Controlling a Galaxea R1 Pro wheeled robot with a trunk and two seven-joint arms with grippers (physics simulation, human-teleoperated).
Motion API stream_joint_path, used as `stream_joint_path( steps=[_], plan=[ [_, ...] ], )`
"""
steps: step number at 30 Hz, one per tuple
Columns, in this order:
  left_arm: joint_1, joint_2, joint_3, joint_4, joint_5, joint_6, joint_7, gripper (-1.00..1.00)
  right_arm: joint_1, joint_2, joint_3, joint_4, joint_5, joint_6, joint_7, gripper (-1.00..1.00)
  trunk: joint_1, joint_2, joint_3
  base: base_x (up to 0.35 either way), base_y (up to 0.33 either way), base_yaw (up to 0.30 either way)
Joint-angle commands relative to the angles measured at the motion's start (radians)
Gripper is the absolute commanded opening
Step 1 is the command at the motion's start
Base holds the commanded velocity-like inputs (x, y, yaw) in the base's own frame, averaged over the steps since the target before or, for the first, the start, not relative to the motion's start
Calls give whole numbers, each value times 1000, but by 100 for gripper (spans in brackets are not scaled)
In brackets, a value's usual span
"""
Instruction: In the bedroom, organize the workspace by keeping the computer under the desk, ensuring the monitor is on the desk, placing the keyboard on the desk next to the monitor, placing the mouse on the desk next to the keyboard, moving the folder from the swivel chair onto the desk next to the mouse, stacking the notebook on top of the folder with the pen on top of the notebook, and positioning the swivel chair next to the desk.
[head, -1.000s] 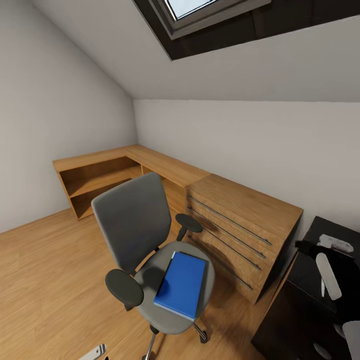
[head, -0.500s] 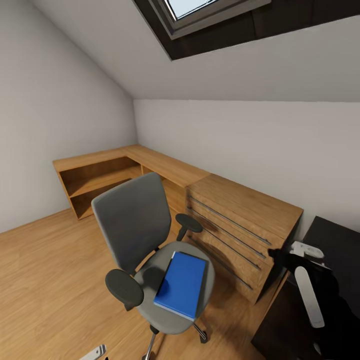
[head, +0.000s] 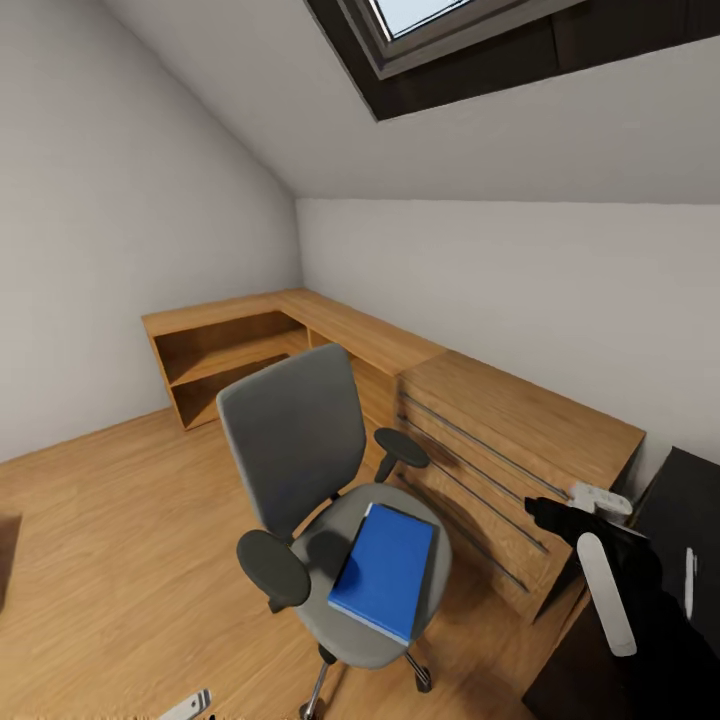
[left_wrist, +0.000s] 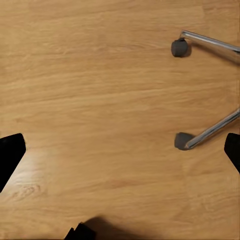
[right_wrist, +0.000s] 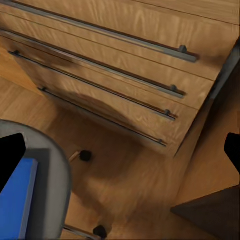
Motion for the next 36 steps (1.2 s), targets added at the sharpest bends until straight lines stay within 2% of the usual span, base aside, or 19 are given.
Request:
stream_joint_path(
  steps=[1,21,27,36],
  plan=[
    [-1,1,-6,-1,9,-5,7,100,0,0,1,-1,-11,3,-9,100,0,-1,-1,0,0,273],
    [-1,1,-6,-1,10,-5,7,100,0,1,2,-1,-11,0,-9,100,0,-1,20,0,0,208],
    [-2,1,-6,-1,10,-5,7,100,1,1,36,-1,-9,-2,-9,100,0,-1,27,0,0,191],
    [-1,1,-6,-1,11,-5,6,100,1,1,55,-1,-8,-3,-9,100,0,-1,38,0,0,198]
  ],
)
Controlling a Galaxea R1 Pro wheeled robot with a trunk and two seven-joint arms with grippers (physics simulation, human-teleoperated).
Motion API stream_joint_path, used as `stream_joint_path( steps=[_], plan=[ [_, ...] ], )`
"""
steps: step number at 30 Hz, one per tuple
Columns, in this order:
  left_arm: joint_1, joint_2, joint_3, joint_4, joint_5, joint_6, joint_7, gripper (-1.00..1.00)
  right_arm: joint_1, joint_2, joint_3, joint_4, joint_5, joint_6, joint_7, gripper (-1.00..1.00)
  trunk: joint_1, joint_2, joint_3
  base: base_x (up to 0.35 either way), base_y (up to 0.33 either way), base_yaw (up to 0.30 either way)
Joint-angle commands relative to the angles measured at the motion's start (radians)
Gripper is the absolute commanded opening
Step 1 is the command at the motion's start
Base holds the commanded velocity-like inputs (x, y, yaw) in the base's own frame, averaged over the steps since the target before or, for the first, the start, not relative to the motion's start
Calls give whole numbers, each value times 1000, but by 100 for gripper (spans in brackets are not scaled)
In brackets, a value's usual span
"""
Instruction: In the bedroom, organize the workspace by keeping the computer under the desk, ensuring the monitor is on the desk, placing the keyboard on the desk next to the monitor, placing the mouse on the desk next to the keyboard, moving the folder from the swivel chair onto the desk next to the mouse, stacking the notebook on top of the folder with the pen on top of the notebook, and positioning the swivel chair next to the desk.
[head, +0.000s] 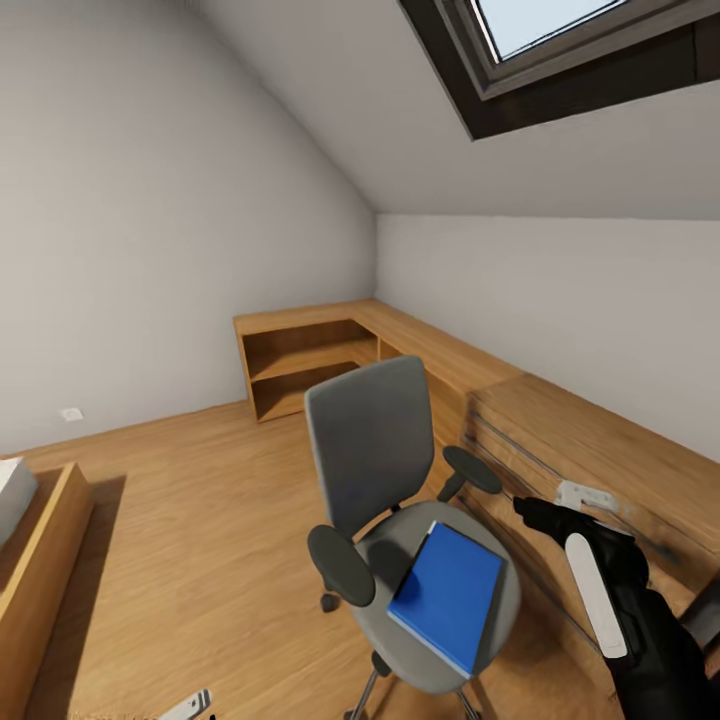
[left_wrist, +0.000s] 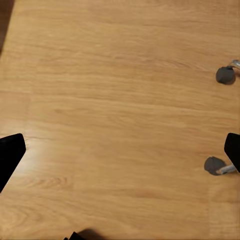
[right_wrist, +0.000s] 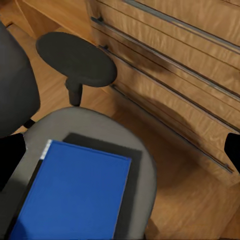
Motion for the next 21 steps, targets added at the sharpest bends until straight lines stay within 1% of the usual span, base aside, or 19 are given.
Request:
stream_joint_path(
  steps=[1,6,21],
  plan=[
    [-1,2,-6,-1,9,-5,7,100,-1,0,1,-1,-11,3,-9,100,0,-1,0,0,0,200],
    [-2,2,-6,-1,9,-5,7,100,-1,0,11,-1,-11,3,-9,100,0,-1,6,0,0,205],
    [-1,2,-6,-1,10,-5,6,100,-1,-1,15,0,-11,4,-8,100,0,-1,22,0,0,211]
  ],
)
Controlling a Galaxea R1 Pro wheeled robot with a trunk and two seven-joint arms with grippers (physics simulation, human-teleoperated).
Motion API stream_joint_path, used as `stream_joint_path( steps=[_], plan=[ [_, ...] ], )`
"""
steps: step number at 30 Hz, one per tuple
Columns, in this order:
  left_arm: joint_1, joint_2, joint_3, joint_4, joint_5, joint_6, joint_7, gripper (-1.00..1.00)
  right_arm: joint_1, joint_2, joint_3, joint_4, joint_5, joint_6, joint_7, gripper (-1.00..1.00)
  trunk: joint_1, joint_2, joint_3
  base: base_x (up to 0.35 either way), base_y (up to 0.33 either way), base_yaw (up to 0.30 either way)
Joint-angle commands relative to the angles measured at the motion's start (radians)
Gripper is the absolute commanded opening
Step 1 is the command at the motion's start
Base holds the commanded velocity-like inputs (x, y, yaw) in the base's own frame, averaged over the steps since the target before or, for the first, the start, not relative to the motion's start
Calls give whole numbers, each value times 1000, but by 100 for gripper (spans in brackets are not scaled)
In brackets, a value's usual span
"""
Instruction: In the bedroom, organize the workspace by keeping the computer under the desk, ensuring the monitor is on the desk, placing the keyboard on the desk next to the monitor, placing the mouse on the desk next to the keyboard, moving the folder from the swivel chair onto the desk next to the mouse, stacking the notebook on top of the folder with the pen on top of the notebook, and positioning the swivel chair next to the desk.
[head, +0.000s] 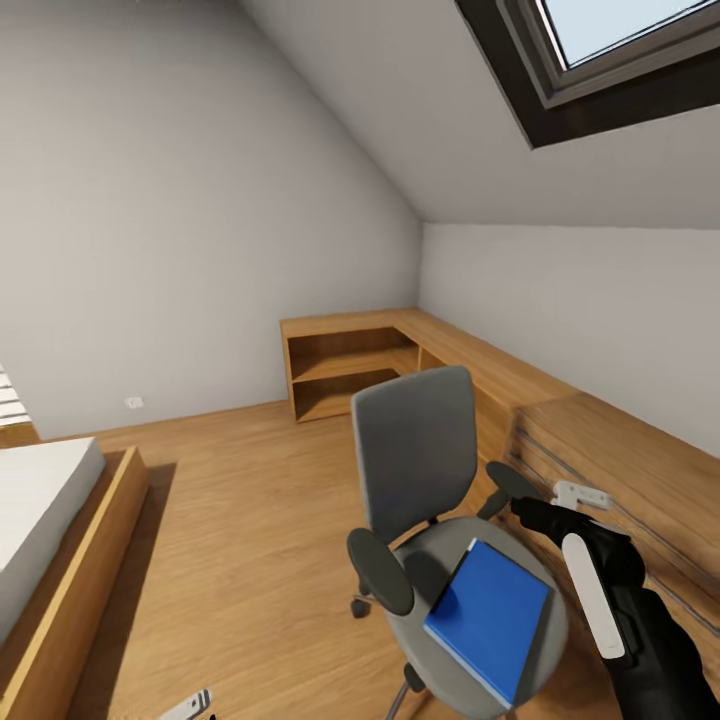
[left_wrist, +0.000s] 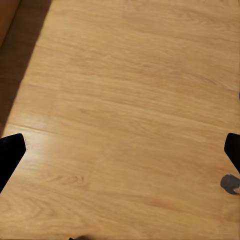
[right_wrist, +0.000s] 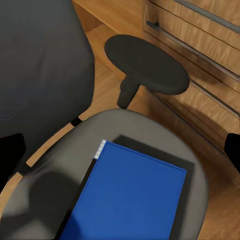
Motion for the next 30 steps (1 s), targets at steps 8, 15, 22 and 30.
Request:
stream_joint_path(
  steps=[8,15,22,30],
  plan=[
    [-1,1,-5,-1,9,-5,7,100,-1,-2,17,0,-11,4,-8,100,0,-1,6,0,0,228],
    [-1,1,-6,-1,9,-5,8,100,-1,-2,19,3,-11,4,-8,100,0,-1,8,0,0,149],
    [-2,1,-5,-2,9,-5,7,100,-1,-3,19,6,-11,5,-8,100,0,-1,8,0,0,22],
    [-1,0,-6,-6,9,-5,6,100,-1,-2,19,9,-11,6,-7,100,0,-1,8,0,0,2]
  ],
)
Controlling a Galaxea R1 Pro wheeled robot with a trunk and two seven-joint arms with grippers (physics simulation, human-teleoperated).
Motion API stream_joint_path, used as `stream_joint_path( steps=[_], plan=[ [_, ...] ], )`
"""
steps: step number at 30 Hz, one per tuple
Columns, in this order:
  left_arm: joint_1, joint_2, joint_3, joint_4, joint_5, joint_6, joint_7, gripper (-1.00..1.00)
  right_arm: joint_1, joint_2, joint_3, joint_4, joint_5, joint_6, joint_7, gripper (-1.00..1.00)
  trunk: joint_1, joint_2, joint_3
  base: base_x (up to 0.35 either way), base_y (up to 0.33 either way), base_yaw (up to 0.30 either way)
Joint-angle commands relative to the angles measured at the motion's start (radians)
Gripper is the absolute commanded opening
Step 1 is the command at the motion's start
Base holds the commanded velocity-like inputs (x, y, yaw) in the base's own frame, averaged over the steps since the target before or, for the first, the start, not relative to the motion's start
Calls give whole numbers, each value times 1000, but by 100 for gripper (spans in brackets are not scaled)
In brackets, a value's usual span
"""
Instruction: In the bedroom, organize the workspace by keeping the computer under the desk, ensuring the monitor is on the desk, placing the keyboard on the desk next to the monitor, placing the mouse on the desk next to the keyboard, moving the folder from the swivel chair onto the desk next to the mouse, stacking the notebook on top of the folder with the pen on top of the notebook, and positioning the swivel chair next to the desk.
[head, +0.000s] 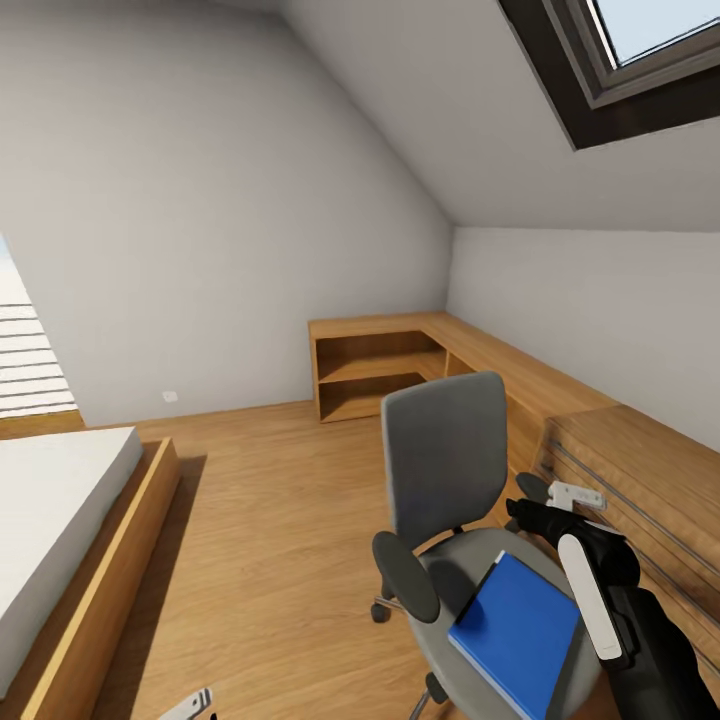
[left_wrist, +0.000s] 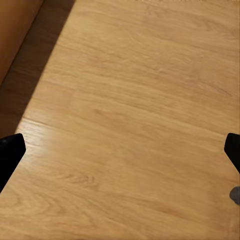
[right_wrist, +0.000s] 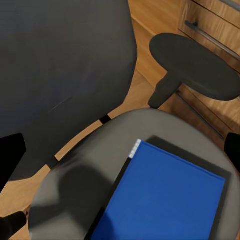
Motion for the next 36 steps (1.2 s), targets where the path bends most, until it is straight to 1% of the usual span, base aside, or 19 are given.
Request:
stream_joint_path(
  steps=[1,3,17,21,22,25,26,29,33,34,36],
  plan=[
    [-1,1,-6,-2,9,-5,7,100,-1,0,0,-1,-11,3,-9,100,0,-1,-1,0,0,0],
    [-1,2,-6,-3,9,-5,7,100,-1,0,0,-2,-11,5,-9,100,0,-1,-1,0,0,0],
    [-1,4,-2,-6,10,-1,8,100,-1,1,0,-3,-12,6,-8,100,54,-99,-45,0,0,0],
    [-1,4,20,-27,10,14,8,100,-1,1,0,0,-12,4,-7,100,69,-127,-58,0,0,0],
    [-1,4,33,-48,10,36,8,100,-1,1,0,4,-12,3,-7,100,73,-134,-61,0,0,0],
    [-2,4,54,-93,10,90,8,100,-1,0,0,13,-12,3,-7,100,84,-155,-70,0,0,0],
    [-2,4,70,-126,10,136,8,100,-1,-1,1,21,-11,2,-7,100,88,-162,-73,0,0,0],
    [-1,2,95,-172,9,202,10,100,-1,-1,1,32,-11,1,-7,100,100,-183,-83,0,0,0],
    [-1,1,121,-233,9,266,11,100,-1,-1,1,50,-10,1,-8,100,115,-211,-95,0,0,0],
    [-2,1,129,-268,9,289,11,100,-1,-1,2,59,-10,1,-8,100,119,-218,-98,0,0,0],
    [-2,1,134,-308,9,312,12,100,-1,-2,2,68,-9,1,-7,100,126,-232,-105,0,0,0]
  ],
)
